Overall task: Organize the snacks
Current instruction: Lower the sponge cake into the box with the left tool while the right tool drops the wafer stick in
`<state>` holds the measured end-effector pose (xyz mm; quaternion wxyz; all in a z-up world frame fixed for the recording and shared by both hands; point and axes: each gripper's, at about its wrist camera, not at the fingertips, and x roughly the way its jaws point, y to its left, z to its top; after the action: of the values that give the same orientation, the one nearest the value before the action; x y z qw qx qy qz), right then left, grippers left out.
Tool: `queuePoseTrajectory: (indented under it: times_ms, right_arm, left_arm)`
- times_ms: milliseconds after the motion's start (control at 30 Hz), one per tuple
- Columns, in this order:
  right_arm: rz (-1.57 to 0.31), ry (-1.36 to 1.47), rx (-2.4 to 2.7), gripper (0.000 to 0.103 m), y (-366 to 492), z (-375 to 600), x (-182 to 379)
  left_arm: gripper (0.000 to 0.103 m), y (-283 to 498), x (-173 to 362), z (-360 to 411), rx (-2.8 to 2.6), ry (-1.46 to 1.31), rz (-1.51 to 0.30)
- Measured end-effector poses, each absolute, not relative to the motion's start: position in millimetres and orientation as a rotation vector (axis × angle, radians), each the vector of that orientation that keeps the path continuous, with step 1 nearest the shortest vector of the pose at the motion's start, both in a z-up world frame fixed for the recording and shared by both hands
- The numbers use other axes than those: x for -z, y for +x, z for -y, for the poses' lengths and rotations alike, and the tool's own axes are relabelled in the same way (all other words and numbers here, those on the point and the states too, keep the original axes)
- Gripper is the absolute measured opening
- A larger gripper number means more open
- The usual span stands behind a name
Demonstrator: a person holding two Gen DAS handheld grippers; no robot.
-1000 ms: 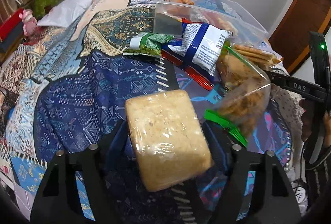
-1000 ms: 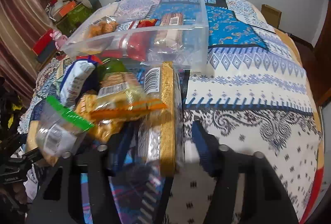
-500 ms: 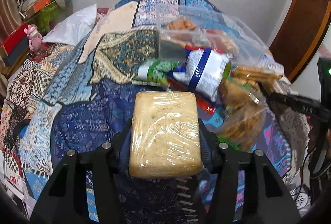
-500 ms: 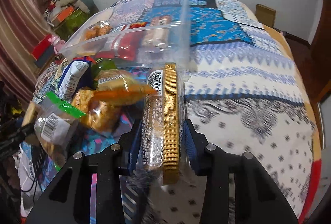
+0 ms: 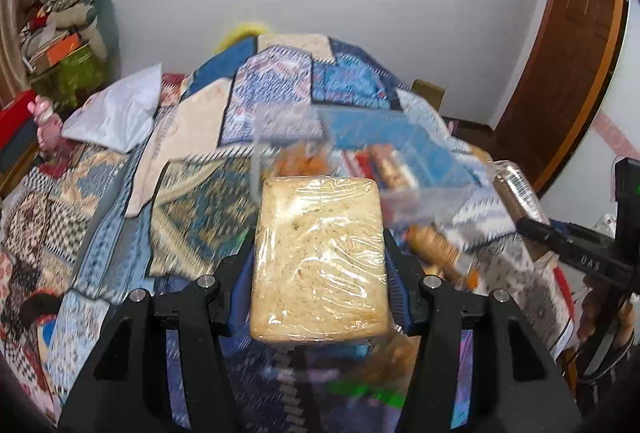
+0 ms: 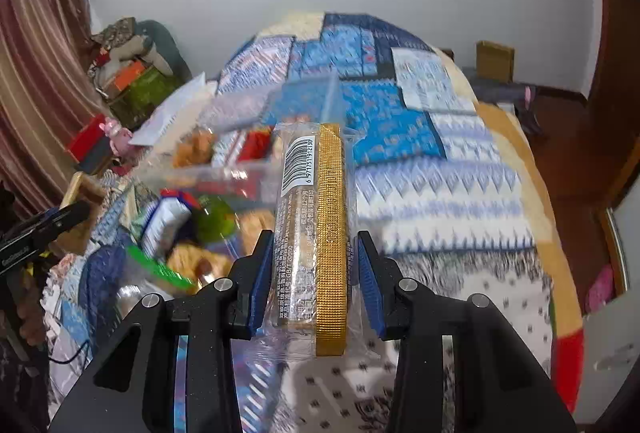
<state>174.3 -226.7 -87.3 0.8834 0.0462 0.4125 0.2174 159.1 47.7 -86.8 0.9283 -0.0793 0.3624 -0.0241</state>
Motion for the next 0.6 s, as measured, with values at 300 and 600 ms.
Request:
queuePoseTrajectory:
  times_ms: [300, 600]
  right_arm:
    - [-0.792, 0.095, -0.514, 0.037, 207.7, 194.2, 69.3]
    - [-0.789, 0.107, -0.539, 0.037, 252.0, 169.5, 74.4]
  left_arm:
    - [0.056, 220.0, 75.0, -26.9, 0.1, -0.144, -0.73]
    - [0.056, 273.4, 88.2, -14.0, 0.13, -0.154, -0.768]
